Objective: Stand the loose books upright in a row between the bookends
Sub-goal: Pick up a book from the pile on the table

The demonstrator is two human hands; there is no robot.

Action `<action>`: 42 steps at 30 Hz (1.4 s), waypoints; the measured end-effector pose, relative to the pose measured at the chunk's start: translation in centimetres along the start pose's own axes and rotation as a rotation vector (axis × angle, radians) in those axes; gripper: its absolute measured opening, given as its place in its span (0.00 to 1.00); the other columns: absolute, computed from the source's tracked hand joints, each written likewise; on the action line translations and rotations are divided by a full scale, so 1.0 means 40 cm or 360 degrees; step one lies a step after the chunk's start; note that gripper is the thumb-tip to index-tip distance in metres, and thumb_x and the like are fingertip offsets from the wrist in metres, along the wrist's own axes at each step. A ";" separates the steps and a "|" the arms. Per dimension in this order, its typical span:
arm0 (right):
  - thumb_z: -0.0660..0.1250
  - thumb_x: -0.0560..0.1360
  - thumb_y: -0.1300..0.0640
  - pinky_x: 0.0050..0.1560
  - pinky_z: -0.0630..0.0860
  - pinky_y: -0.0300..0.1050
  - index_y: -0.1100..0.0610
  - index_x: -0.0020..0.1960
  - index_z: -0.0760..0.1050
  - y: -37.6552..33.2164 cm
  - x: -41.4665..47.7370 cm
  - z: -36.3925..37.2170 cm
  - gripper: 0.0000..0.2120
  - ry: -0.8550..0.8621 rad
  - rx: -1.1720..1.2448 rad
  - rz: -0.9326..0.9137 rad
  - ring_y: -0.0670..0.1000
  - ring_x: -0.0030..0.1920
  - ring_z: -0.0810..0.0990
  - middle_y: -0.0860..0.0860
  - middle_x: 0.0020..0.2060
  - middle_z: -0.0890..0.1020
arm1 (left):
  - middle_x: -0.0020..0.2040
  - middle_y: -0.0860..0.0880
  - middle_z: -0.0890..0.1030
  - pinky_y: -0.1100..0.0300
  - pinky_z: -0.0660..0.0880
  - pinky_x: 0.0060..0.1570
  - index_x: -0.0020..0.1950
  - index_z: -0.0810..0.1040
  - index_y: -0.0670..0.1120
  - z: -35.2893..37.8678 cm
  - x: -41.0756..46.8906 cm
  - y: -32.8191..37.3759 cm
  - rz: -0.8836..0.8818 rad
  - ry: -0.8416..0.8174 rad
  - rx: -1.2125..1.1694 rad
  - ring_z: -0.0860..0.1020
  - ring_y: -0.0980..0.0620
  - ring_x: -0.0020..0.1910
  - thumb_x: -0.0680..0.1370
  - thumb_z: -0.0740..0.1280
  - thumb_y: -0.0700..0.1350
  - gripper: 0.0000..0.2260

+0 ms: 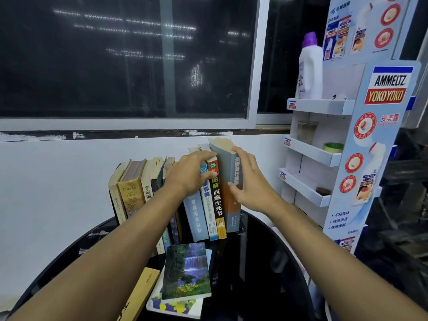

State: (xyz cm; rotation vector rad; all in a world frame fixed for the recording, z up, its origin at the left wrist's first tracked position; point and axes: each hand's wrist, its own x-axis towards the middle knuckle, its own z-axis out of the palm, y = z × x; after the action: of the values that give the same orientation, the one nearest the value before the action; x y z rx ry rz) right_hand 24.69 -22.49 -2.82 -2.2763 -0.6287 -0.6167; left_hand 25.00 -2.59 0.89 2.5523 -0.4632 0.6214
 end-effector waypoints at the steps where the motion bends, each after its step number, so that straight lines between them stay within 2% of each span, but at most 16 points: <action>1: 0.71 0.78 0.57 0.70 0.69 0.40 0.46 0.80 0.49 0.005 0.003 -0.009 0.41 -0.0021 -0.0051 -0.0030 0.46 0.75 0.59 0.44 0.78 0.53 | 0.72 0.53 0.76 0.48 0.74 0.63 0.77 0.69 0.57 -0.001 0.000 0.000 0.0005 0.0000 0.0001 0.74 0.50 0.68 0.78 0.71 0.54 0.27; 3: 0.73 0.77 0.58 0.70 0.70 0.45 0.47 0.80 0.51 0.012 0.013 -0.024 0.41 -0.0071 -0.0080 -0.0063 0.47 0.78 0.56 0.41 0.79 0.49 | 0.71 0.52 0.76 0.49 0.76 0.61 0.77 0.68 0.57 -0.002 0.000 0.001 -0.0005 0.0008 0.0013 0.75 0.50 0.67 0.78 0.72 0.54 0.28; 7: 0.74 0.76 0.57 0.65 0.78 0.51 0.44 0.78 0.54 0.018 0.026 -0.045 0.40 -0.0141 -0.0110 -0.0082 0.47 0.76 0.61 0.40 0.77 0.55 | 0.66 0.51 0.79 0.51 0.77 0.56 0.76 0.69 0.56 0.003 0.004 -0.003 -0.0039 0.0015 -0.0035 0.78 0.50 0.62 0.77 0.73 0.55 0.29; 13: 0.75 0.75 0.58 0.58 0.82 0.50 0.45 0.75 0.59 0.009 0.037 -0.038 0.36 -0.0124 -0.0153 -0.0132 0.48 0.71 0.67 0.41 0.74 0.60 | 0.64 0.50 0.81 0.53 0.79 0.51 0.75 0.71 0.55 0.007 0.013 0.003 -0.0013 -0.0012 -0.0111 0.80 0.50 0.58 0.77 0.73 0.53 0.27; 16: 0.75 0.75 0.59 0.58 0.82 0.50 0.46 0.75 0.60 0.010 0.033 -0.035 0.36 -0.0107 -0.0159 -0.0109 0.48 0.70 0.67 0.42 0.73 0.61 | 0.65 0.49 0.81 0.52 0.80 0.53 0.75 0.71 0.54 0.004 0.019 0.009 0.0006 -0.0010 -0.0116 0.79 0.49 0.60 0.76 0.74 0.53 0.28; 19: 0.75 0.75 0.59 0.58 0.82 0.49 0.47 0.75 0.61 0.013 0.023 -0.034 0.36 -0.0090 -0.0145 -0.0100 0.45 0.68 0.66 0.43 0.73 0.61 | 0.66 0.49 0.80 0.55 0.78 0.51 0.75 0.71 0.54 0.003 0.026 0.018 0.0054 -0.0017 -0.0107 0.79 0.50 0.59 0.77 0.73 0.53 0.28; 23: 0.76 0.74 0.58 0.57 0.82 0.53 0.47 0.75 0.61 0.012 0.009 -0.028 0.36 -0.0025 -0.0196 -0.0131 0.49 0.67 0.71 0.43 0.72 0.64 | 0.66 0.49 0.80 0.58 0.76 0.48 0.76 0.71 0.54 0.004 0.030 0.024 0.0072 -0.0033 -0.0118 0.79 0.50 0.60 0.77 0.73 0.52 0.28; 25: 0.78 0.72 0.55 0.61 0.78 0.55 0.47 0.74 0.61 0.009 0.011 -0.026 0.37 0.0028 -0.0379 -0.0136 0.49 0.66 0.70 0.43 0.72 0.66 | 0.66 0.49 0.80 0.58 0.76 0.47 0.76 0.71 0.54 0.005 0.028 0.024 0.0066 -0.0034 -0.0106 0.79 0.50 0.60 0.77 0.73 0.52 0.27; 27: 0.78 0.72 0.52 0.66 0.71 0.53 0.46 0.74 0.62 0.005 0.016 -0.027 0.37 0.0064 -0.0548 -0.0129 0.49 0.67 0.68 0.45 0.72 0.67 | 0.66 0.49 0.80 0.57 0.77 0.47 0.76 0.71 0.54 0.004 0.026 0.027 0.0062 -0.0040 -0.0103 0.80 0.50 0.59 0.77 0.73 0.52 0.27; 32: 0.78 0.71 0.47 0.68 0.56 0.50 0.45 0.74 0.62 0.004 0.031 -0.037 0.38 0.0041 -0.0625 -0.0082 0.48 0.73 0.60 0.45 0.73 0.67 | 0.66 0.49 0.80 0.54 0.79 0.50 0.75 0.71 0.53 0.000 0.024 0.035 0.0044 -0.0048 -0.0091 0.79 0.50 0.60 0.77 0.73 0.52 0.27; 37: 0.78 0.71 0.47 0.73 0.53 0.53 0.45 0.73 0.62 0.017 0.043 -0.044 0.37 0.0010 -0.0598 -0.0064 0.46 0.73 0.63 0.44 0.73 0.68 | 0.65 0.50 0.81 0.53 0.80 0.51 0.74 0.73 0.54 0.007 0.032 0.033 0.0048 -0.0033 -0.0085 0.80 0.50 0.59 0.76 0.74 0.53 0.27; 42: 0.78 0.71 0.47 0.73 0.53 0.54 0.44 0.72 0.63 0.034 0.026 -0.042 0.36 0.0077 -0.0579 -0.0041 0.45 0.70 0.67 0.43 0.71 0.69 | 0.66 0.52 0.81 0.48 0.80 0.57 0.75 0.72 0.55 0.031 0.031 0.033 0.0092 0.0022 -0.0091 0.80 0.50 0.61 0.75 0.74 0.55 0.28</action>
State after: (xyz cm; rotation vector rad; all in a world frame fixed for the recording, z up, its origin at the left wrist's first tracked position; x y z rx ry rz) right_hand 25.87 -24.29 -1.76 -2.5811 -0.5586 -0.8539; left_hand 25.91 -4.58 1.01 2.4865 -0.5438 0.6372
